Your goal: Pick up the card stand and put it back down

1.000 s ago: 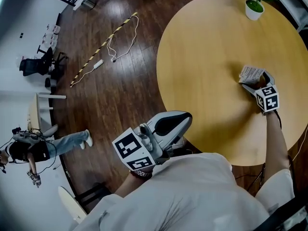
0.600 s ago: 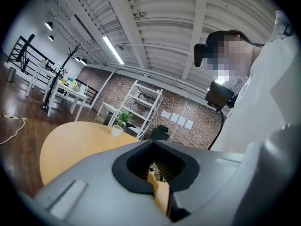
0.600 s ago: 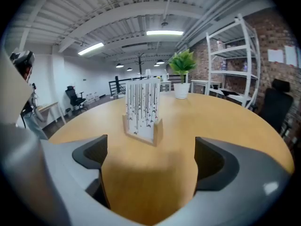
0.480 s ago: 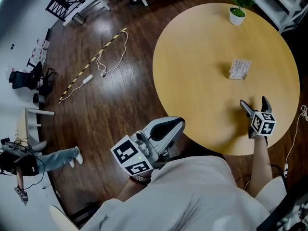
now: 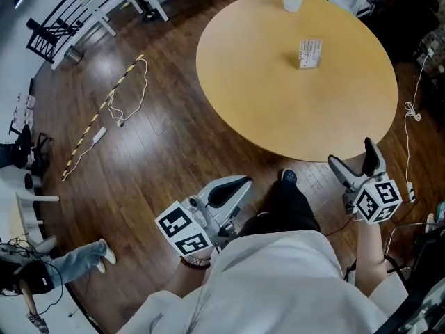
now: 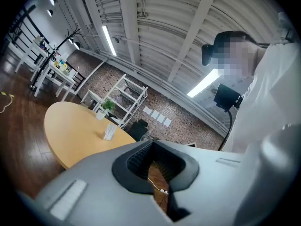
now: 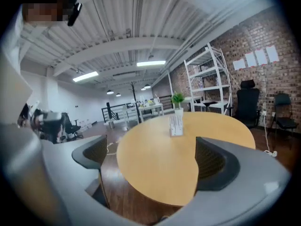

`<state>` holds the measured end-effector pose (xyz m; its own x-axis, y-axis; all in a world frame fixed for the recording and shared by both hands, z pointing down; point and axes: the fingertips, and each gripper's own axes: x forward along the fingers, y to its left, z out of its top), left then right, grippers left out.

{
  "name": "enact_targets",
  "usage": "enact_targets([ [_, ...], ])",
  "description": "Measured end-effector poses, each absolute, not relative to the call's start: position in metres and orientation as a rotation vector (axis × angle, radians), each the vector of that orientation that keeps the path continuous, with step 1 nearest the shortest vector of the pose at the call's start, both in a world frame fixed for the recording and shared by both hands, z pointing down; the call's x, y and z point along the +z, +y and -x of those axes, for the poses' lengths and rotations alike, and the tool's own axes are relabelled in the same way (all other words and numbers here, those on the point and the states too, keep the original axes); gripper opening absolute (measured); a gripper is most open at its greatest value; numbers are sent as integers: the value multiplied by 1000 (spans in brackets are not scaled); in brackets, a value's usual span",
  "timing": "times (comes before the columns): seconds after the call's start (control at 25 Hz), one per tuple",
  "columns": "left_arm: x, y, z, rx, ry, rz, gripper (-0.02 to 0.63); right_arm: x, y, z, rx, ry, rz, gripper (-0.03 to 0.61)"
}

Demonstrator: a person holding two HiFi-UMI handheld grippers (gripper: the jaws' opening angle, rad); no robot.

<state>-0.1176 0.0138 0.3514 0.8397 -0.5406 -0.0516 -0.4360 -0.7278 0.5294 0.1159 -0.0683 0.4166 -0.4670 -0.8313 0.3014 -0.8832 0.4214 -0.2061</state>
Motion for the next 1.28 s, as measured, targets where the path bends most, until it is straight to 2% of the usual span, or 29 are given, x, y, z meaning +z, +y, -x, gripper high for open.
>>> enact_targets([
  [0.08,348,32,120,-272,-703,-2512,-9,374,-37,-101,436,-2609,-1555,575],
  [0.2,337,52,116,-263,-681,-2544,-9,318,6,-83,304,-2727,-1543,509],
  [0.24,331,57,111,-263,-671,-2558,-9,303,18,-77,270,-2766,-1509,510],
  [0.32,319,62,97,-276,-652,-2581,-9,285,34,-66,195,-2816,-1417,573],
  [0.4,311,65,81,-296,-644,-2592,-9,278,41,-66,97,-2809,-1367,571],
  [0.48,306,70,67,-307,-638,-2600,-10,273,47,-71,19,-2794,-1355,523],
  [0.52,304,75,61,-309,-630,-2606,-9,270,51,-74,-13,-2793,-1350,463],
  [0.6,303,83,49,-304,-604,-2623,-9,262,62,-82,-71,-2807,-1338,248],
  [0.64,303,86,42,-297,-593,-2631,-9,258,67,-88,-88,-2819,-1342,99],
  [0.68,304,88,36,-290,-587,-2636,-9,257,71,-93,-89,-2831,-1350,80],
  [0.8,300,92,24,-286,-590,-2641,-9,256,82,-105,-47,-2863,-1358,73],
  [0.92,293,90,18,-280,-597,-2656,-9,259,85,-107,-72,-2833,-1342,6],
  [1.28,294,91,6,-280,-592,-2654,-9,273,87,-99,-12,-2842,-1295,9],
])
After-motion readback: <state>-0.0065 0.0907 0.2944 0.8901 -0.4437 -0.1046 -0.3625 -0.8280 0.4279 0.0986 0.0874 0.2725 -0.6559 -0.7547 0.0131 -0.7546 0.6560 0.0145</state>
